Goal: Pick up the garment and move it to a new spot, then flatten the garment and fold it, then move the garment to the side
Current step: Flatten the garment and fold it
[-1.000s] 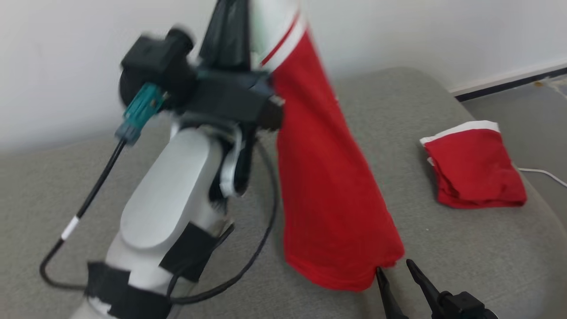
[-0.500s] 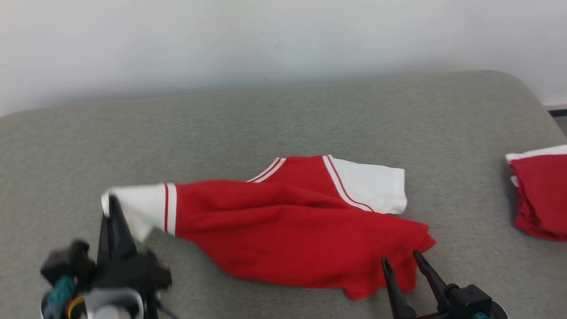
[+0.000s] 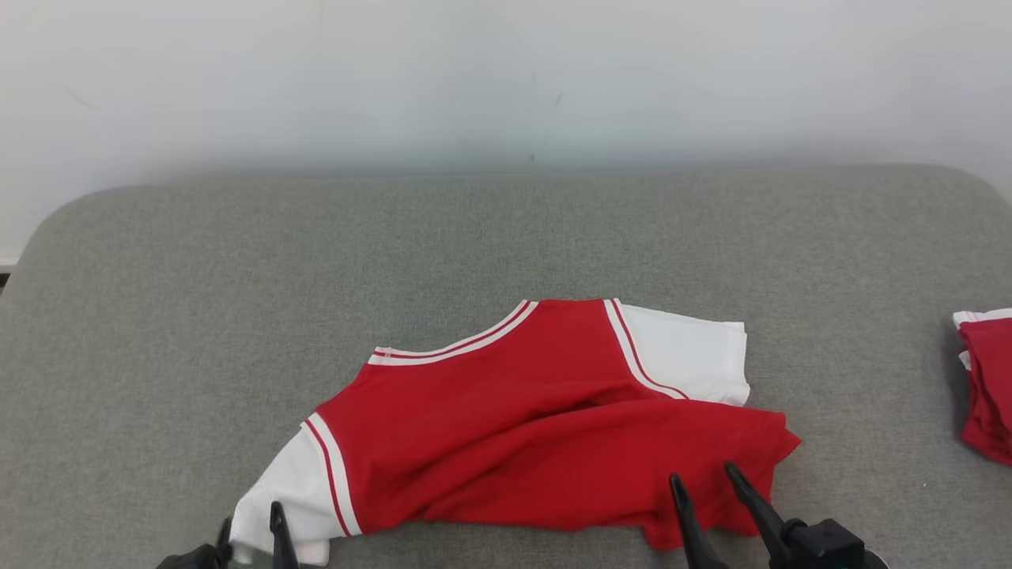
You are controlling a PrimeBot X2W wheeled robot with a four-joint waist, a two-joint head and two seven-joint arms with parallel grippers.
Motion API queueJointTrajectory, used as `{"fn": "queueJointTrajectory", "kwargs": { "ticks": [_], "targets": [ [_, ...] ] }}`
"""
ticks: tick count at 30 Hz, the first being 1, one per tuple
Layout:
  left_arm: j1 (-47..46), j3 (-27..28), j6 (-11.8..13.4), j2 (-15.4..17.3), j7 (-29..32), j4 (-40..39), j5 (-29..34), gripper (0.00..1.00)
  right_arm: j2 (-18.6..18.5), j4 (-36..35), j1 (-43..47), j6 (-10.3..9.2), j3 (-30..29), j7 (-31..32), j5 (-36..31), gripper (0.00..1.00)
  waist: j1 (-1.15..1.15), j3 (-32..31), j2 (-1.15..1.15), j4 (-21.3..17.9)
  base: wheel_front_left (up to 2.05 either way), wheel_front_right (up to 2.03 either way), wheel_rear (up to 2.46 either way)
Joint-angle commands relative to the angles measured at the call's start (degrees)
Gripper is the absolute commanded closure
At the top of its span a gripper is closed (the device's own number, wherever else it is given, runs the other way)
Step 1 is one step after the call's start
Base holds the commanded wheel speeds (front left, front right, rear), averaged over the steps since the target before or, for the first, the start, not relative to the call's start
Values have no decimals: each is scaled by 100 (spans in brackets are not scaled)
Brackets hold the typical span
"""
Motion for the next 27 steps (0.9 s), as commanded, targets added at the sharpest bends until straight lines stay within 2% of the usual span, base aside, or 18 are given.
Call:
{"fn": "queueJointTrajectory", "kwargs": {
  "ticks": [1, 8, 12, 15, 18, 23, 25, 27],
  "targets": [
    [75, 3, 42, 76, 45, -8, 69, 0, 6, 15, 65, -15, 1, -20, 37, 0, 0, -87, -1, -45, 0, 0, 0],
    [466, -88, 420, 566, 729, -830, 478, 0, 38, 99, 198, -15, -16, -68, 98, 0, 0, -338, -1, -145, 0, 0, 0],
    [520, -231, 436, 836, 1372, -1563, 625, 0, 59, 115, 229, -15, -26, -105, 107, 0, 0, -388, -1, -193, 0, 0, 0],
    [205, -406, 238, 1028, 1731, -1932, 700, 0, 74, 117, 206, -15, 4, -111, 109, 0, 0, -382, -1, -261, 0, 0, 0],
    [-235, -654, -70, 1099, 2126, -1882, 638, 0, 76, 115, 132, -15, 54, -115, 101, 0, 0, -334, -1, -426, 0, 0, 0],
    [-1284, -901, -571, 881, 2598, -1183, 304, 0, 61, 60, -26, -15, 108, -111, 55, 0, 0, -52, -1, -906, 0, 0, 0],
    [-1731, -1013, -855, 755, 2733, -783, 99, 0, 60, 33, -80, -15, 84, -117, 53, 0, 0, 109, -1, -1098, 0, 0, 0],
    [-2135, -1010, -1007, 772, 2842, -364, 41, 0, 62, 31, -121, -15, 125, -114, 43, 0, 0, 267, -1, -1331, 0, 0, 0]
  ]
}}
